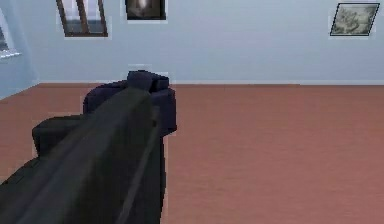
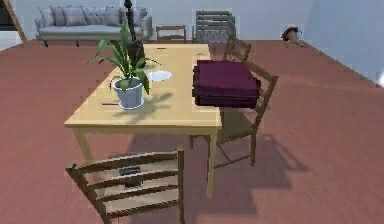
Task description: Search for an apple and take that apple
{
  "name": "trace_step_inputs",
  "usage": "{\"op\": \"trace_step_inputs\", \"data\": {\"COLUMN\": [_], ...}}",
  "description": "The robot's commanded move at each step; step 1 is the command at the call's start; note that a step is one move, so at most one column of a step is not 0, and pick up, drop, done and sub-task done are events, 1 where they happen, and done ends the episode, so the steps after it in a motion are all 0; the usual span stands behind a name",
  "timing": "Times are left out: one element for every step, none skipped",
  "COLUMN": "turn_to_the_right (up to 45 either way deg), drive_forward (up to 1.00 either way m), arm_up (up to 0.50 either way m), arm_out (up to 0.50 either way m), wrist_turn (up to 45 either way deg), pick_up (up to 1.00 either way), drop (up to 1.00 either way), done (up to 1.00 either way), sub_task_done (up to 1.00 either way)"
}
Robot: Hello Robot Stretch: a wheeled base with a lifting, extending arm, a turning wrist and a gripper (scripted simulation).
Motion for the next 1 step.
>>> {"op": "trace_step_inputs", "data": {"turn_to_the_right": [0.0], "drive_forward": [0.60], "arm_up": [0.00], "arm_out": [0.00], "wrist_turn": [0.0], "pick_up": [0.00], "drop": [0.00], "done": [0.00], "sub_task_done": [0.00]}}
